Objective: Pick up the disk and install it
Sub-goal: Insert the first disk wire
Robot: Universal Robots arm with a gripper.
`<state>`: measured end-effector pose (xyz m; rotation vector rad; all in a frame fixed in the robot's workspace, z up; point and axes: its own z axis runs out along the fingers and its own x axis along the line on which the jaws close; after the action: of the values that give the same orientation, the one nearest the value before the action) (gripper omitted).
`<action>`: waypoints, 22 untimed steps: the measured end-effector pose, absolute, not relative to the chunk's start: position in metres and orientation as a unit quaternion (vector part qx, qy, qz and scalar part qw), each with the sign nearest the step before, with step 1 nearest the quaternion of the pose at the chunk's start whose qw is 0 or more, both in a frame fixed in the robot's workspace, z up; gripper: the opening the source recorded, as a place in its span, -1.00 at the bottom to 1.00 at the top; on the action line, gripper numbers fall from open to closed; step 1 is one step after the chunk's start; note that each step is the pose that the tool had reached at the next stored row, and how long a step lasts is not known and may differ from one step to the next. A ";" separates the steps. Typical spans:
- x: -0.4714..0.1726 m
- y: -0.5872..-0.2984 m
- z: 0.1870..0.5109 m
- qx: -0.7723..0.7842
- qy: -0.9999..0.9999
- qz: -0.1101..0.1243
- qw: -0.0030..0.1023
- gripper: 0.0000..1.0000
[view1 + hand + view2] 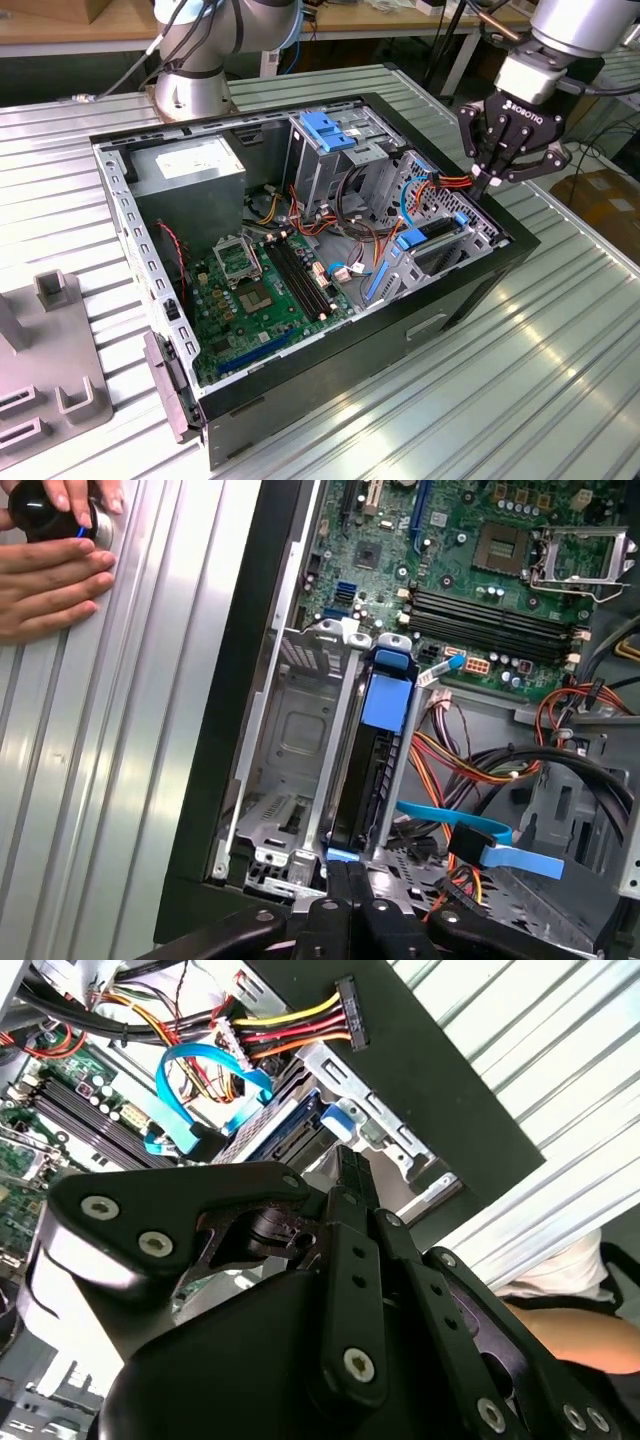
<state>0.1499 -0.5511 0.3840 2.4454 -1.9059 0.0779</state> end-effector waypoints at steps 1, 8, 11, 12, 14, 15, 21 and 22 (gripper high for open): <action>0.151 -0.551 0.384 0.790 -0.612 0.025 0.020 -0.79; 0.155 -0.551 0.384 0.811 -0.585 0.026 0.019 -0.79; 0.158 -0.551 0.384 0.822 -0.569 0.026 0.019 -0.79; 0.158 -0.551 0.384 0.824 -0.566 0.026 0.018 -0.79; 0.158 -0.551 0.384 0.828 -0.560 0.026 0.018 -0.65; 0.159 -0.551 0.384 0.830 -0.557 0.026 0.018 -0.65; 0.159 -0.551 0.384 0.840 -0.542 0.027 0.018 -0.62; 0.160 -0.551 0.384 0.844 -0.536 0.027 0.018 -0.50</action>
<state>0.1598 -0.5510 0.3840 2.6216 -1.6643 0.0837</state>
